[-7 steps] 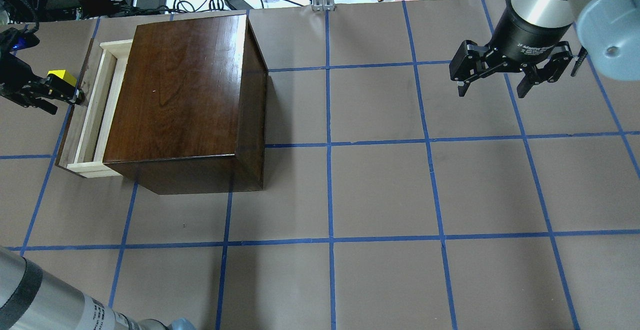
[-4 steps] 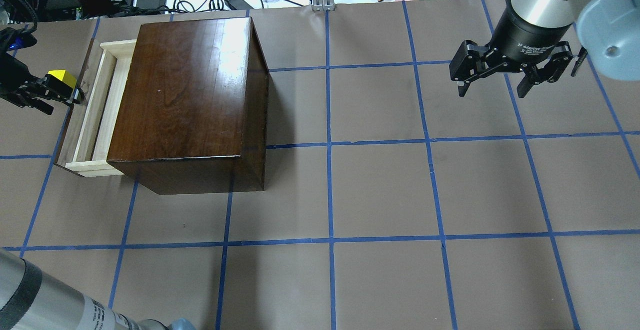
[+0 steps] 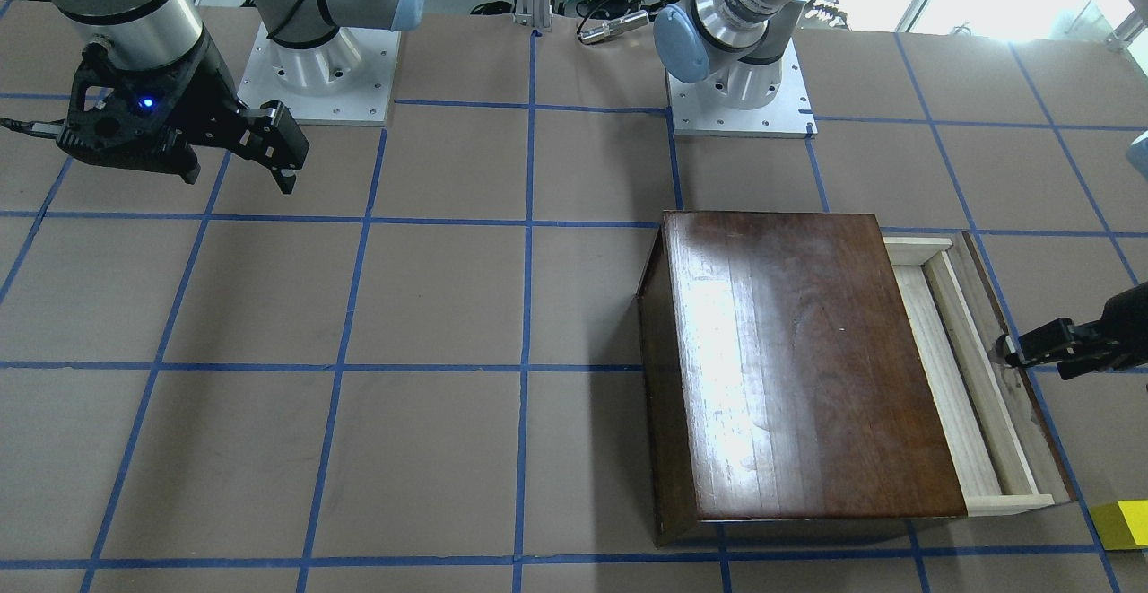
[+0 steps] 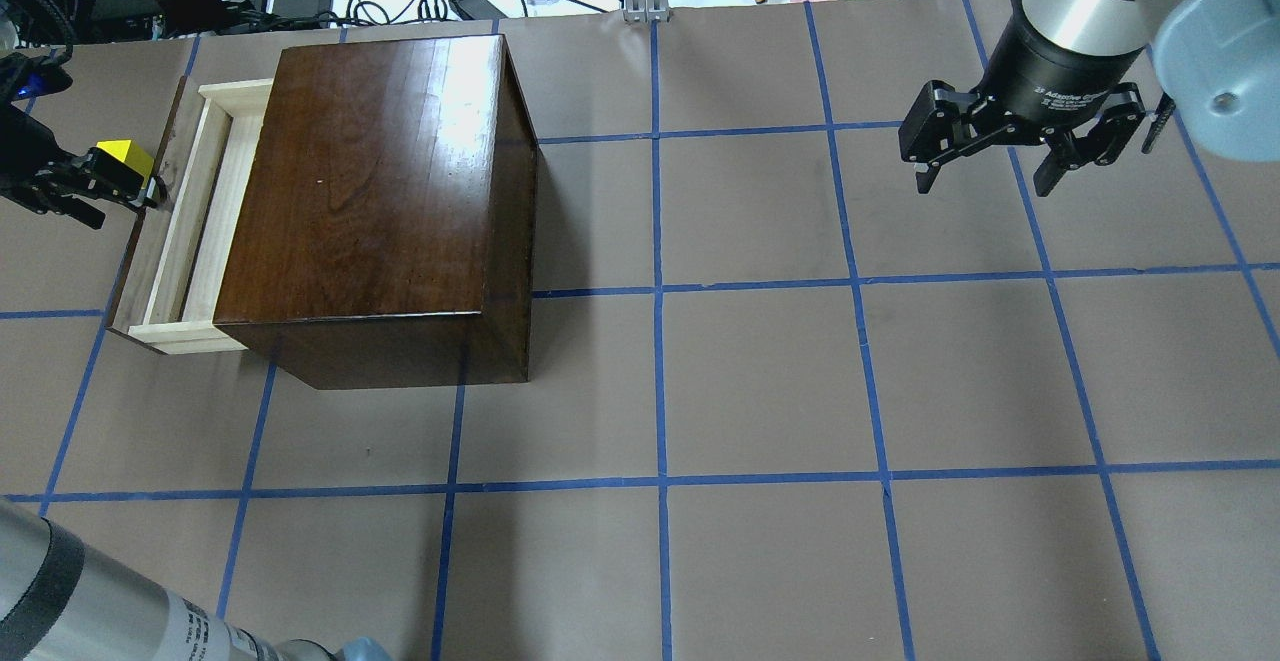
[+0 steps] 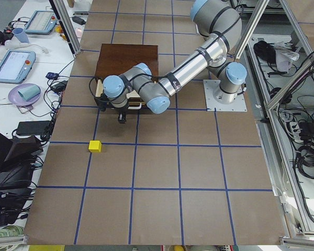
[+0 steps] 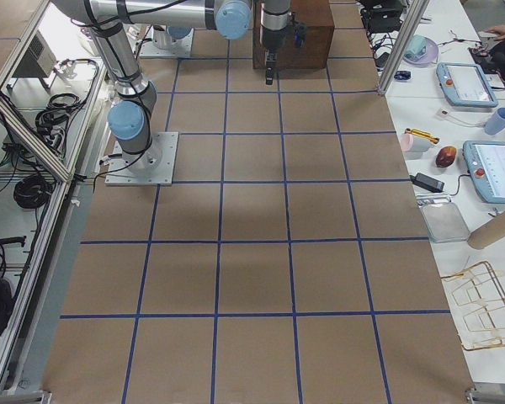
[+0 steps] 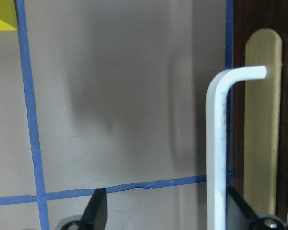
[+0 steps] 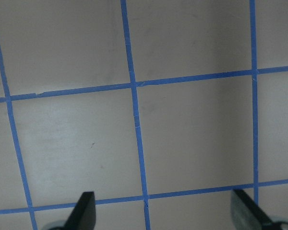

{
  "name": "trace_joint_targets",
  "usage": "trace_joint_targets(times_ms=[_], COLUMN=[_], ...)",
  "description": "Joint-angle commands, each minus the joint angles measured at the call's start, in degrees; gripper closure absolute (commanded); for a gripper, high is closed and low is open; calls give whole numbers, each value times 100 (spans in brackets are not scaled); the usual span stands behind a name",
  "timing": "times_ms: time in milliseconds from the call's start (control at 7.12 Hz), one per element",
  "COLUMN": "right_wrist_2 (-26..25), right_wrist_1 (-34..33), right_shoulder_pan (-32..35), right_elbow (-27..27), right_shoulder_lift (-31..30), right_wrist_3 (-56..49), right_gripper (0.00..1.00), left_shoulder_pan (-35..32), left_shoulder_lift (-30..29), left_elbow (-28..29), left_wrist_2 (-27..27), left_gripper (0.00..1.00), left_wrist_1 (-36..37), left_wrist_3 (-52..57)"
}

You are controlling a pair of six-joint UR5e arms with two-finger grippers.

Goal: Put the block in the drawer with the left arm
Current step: 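Release the handle and move the left gripper over the yellow cube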

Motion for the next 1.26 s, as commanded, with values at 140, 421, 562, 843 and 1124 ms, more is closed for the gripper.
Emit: trace_joint_targets(times_ms=[140,421,562,843,1124], right_wrist_2=[0,0,0,0,0], right_wrist_1=[0,0,0,0,0], right_shoulder_pan=[0,0,0,0,0], right_elbow=[0,0,0,0,0], right_shoulder_lift=[0,0,0,0,0], right_wrist_3=[0,0,0,0,0], right_gripper=[0,0,0,0,0], left_shoulder_pan=[130,130,130,130,130], left_shoulder_lift=[-41,-41,-59,36,152], left_elbow=[79,97,114,123,306], left_wrist_2=[-7,-15,-41,-68,-33], left_gripper=[15,15,15,15,15], left_wrist_1=[-7,-16,-16,-94,-156], left_wrist_3=[-6,-49,-76,-190,-181])
